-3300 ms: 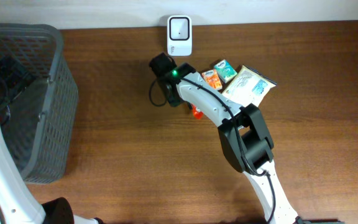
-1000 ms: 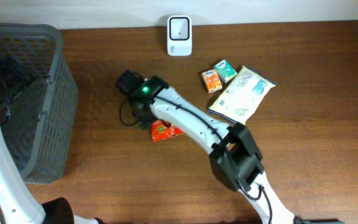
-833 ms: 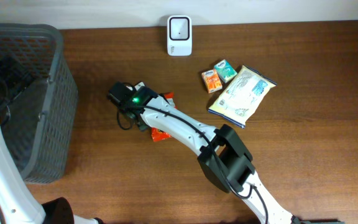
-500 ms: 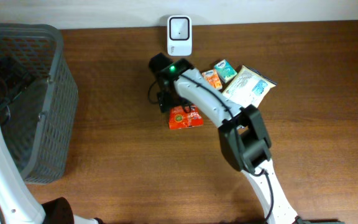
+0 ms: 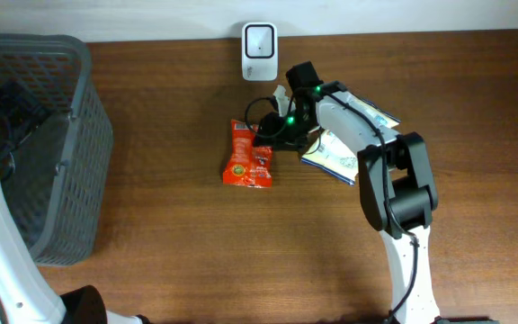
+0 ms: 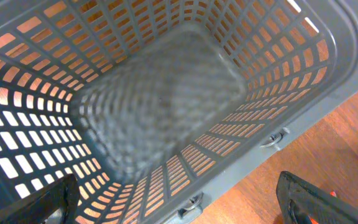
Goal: Scan the item barcode
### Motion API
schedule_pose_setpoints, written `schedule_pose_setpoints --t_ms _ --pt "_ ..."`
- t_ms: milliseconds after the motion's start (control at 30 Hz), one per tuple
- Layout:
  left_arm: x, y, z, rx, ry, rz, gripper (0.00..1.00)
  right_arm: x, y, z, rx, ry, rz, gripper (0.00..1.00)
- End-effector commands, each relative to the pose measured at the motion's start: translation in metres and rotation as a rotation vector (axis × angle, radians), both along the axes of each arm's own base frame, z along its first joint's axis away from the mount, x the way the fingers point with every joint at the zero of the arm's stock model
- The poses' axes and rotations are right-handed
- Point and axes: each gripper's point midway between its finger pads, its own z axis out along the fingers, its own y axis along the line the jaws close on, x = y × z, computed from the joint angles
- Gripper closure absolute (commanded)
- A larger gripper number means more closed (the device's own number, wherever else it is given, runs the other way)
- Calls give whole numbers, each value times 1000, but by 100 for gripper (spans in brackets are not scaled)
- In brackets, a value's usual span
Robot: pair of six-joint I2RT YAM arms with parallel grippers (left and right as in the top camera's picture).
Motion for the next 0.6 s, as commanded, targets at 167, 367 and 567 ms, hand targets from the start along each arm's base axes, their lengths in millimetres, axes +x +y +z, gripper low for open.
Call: schedule_pose_setpoints --t_ms 167,367,567 --pt "-2 1 2 0 -11 14 1 18 -71 5 -414 -65 -181 96" --pt "-2 1 2 0 -11 14 1 -11 -17 78 -100 -37 -34 1" --pt "-2 1 2 0 -11 14 1 -31 19 14 -299 8 -253 1"
